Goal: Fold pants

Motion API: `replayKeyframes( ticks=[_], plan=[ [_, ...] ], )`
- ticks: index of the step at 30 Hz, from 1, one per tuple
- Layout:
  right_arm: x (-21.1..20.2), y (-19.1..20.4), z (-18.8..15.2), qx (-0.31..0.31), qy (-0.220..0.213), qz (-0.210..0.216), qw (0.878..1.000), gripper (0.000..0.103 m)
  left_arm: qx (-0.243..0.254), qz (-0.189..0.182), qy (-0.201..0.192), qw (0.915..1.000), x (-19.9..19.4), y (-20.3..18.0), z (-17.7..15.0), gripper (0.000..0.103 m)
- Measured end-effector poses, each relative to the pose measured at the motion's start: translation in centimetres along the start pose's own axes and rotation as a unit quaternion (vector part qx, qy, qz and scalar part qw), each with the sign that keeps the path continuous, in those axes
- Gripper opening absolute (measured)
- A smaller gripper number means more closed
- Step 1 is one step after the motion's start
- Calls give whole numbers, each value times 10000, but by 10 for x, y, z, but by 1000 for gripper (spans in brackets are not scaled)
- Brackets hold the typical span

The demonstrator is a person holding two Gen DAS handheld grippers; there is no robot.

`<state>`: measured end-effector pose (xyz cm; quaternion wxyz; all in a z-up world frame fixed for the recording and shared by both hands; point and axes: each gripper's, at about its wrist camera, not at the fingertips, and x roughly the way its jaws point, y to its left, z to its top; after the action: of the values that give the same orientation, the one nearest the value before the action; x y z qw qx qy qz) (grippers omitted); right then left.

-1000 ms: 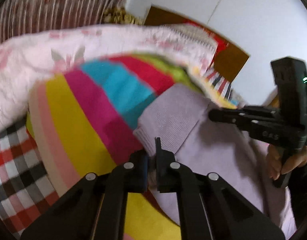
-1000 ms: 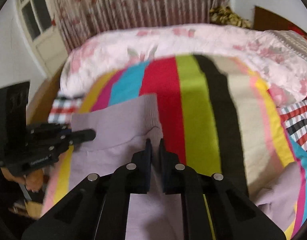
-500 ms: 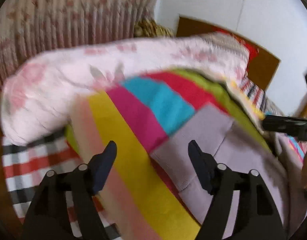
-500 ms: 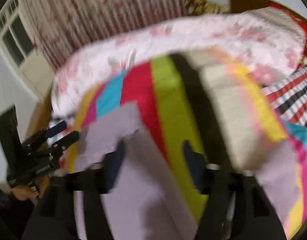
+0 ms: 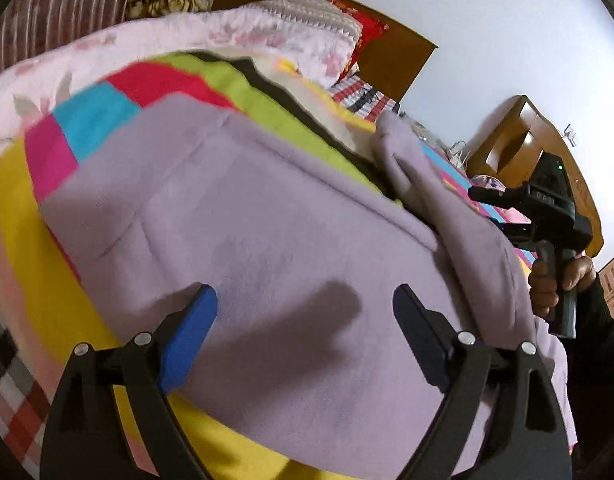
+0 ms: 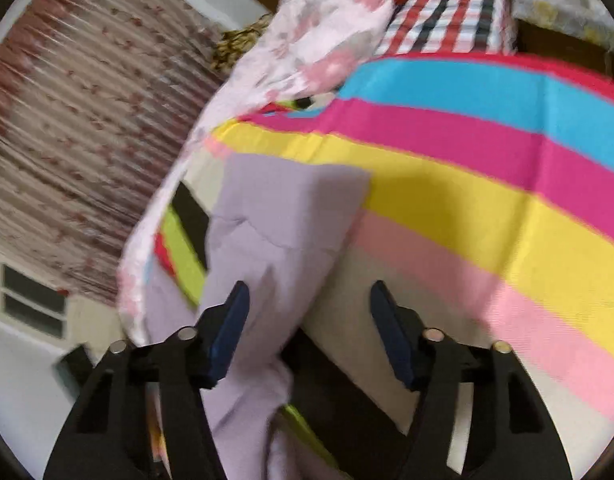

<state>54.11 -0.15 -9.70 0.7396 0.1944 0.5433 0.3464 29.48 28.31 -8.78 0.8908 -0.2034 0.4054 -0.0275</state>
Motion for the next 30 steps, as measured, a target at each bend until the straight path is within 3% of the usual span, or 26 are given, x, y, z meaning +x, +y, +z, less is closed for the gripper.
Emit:
replayKeyframes(
  ticks=[2, 4, 7, 10, 13, 15, 17, 18, 19, 20, 22, 25, 27, 30],
  plan=[
    [14, 8, 3, -79, 150, -78, 9998, 17, -23, 24, -18, 10000, -9, 3, -1, 89],
    [18, 25, 4, -402, 80, -306, 9987, 10, -153, 129, -152, 9997, -23, 9, 0, 89],
    [5, 77, 1, -1229, -376, -473, 9906, 9, -403, 310, -481, 9975, -53, 30, 0, 89],
    [1, 148, -11, -1916, -487, -168, 9801, 8, -693, 289, -758, 9943, -72, 48, -4, 89],
    [20, 224, -41, -2789, -234, 57, 9600, 8, -993, 299, -1001, 9896, -84, 56, -7, 89],
    [43, 263, -68, -3264, 152, 191, 9449, 8, -1279, 297, -1080, 9854, -87, 65, -10, 89],
    [77, 288, -96, -3743, 635, 102, 9251, 21, -1473, 202, -1077, 9830, -89, 71, -16, 89],
    [86, 290, -103, -3861, 800, 55, 9190, 32, -1497, 196, -1029, 9832, -89, 72, -19, 89],
    [93, 291, -108, -3947, 892, 7, 9145, 53, -1483, 231, -948, 9841, -87, 74, -21, 89],
    [94, 287, -109, -3964, 805, -20, 9146, 61, -1464, 242, -915, 9847, -91, 75, -26, 89],
    [86, 274, -97, -3817, 619, 58, 9222, 62, -1433, 178, -855, 9858, -92, 77, -31, 89],
    [69, 244, -66, -3524, 269, -152, 9353, 61, -1331, -45, -844, 9875, -91, 76, -32, 87],
    [65, 219, -47, -3288, 211, -231, 9439, 55, -1271, -190, -872, 9879, -87, 75, -26, 76],
    [71, 201, -35, -3261, 235, -343, 9444, 54, -1356, -204, -914, 9863, -75, 77, -16, 69]
  ],
)
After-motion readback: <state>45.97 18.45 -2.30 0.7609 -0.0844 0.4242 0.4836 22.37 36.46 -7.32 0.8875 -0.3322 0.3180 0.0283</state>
